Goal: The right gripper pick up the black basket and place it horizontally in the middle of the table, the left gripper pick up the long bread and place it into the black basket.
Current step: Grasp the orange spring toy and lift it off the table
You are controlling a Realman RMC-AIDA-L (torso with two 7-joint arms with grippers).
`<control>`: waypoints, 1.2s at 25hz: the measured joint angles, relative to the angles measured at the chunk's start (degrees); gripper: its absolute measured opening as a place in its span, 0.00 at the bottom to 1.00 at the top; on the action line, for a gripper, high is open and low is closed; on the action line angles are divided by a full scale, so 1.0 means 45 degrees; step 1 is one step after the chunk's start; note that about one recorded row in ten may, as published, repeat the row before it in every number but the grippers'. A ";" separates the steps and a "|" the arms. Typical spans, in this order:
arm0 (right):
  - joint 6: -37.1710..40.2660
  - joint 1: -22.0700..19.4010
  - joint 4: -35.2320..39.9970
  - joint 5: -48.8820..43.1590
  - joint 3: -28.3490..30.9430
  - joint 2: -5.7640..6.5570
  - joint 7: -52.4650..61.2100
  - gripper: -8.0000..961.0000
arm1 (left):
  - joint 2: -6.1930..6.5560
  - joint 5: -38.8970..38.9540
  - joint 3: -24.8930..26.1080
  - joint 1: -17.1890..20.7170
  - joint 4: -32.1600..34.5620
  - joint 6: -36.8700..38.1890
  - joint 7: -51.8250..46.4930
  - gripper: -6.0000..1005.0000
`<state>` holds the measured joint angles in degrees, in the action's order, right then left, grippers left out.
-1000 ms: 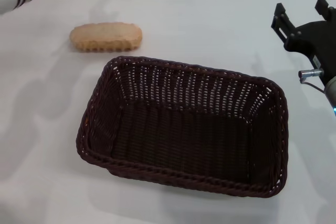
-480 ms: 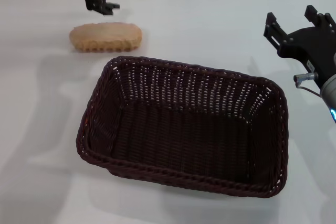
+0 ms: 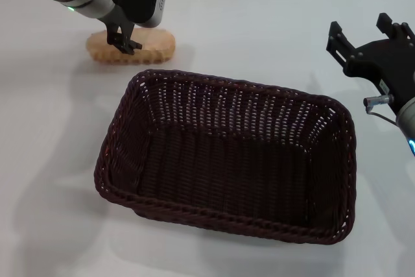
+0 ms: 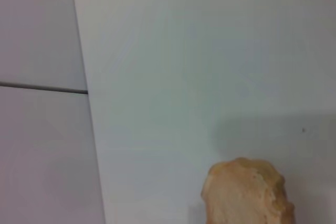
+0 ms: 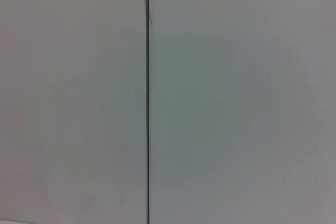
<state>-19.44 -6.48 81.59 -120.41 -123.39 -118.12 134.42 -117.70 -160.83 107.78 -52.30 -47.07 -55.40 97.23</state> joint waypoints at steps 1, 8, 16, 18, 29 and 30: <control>0.0025 0.0000 0.0006 0.0000 0.0001 -0.0006 -0.0001 0.81 | 0.0000 -0.0008 0.0010 -0.0039 0.0069 -0.0034 -0.0009 0.75; 0.0282 0.0075 0.0035 0.0001 0.0073 -0.0020 -0.0006 0.81 | -0.0016 -0.0043 -0.0097 -0.0046 0.0605 0.0378 -0.0011 0.74; 0.0370 0.0116 0.0050 0.0001 0.0106 -0.0022 -0.0009 0.81 | -0.0025 -0.0038 -0.0158 -0.0147 0.1215 0.0946 0.0071 0.73; 0.0374 0.0121 0.0052 0.0002 0.0106 -0.0021 -0.0010 0.81 | -0.0030 -0.0035 -0.0218 -0.0236 0.1561 0.1344 0.0072 0.72; 0.0494 0.0223 -0.0018 0.0003 0.0098 -0.0021 -0.0028 0.81 | -0.0039 -0.0284 -0.0442 -0.0840 0.2834 0.2174 0.0052 0.71; 0.0495 0.0243 -0.0046 0.0004 0.0098 -0.0020 -0.0030 0.81 | -0.0050 -0.0417 -0.0544 -0.0844 0.2864 0.2260 0.0002 0.70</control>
<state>-17.21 -5.38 81.38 -120.40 -122.95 -118.21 134.29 -117.93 -162.71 105.33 -56.10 -34.18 -45.23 97.24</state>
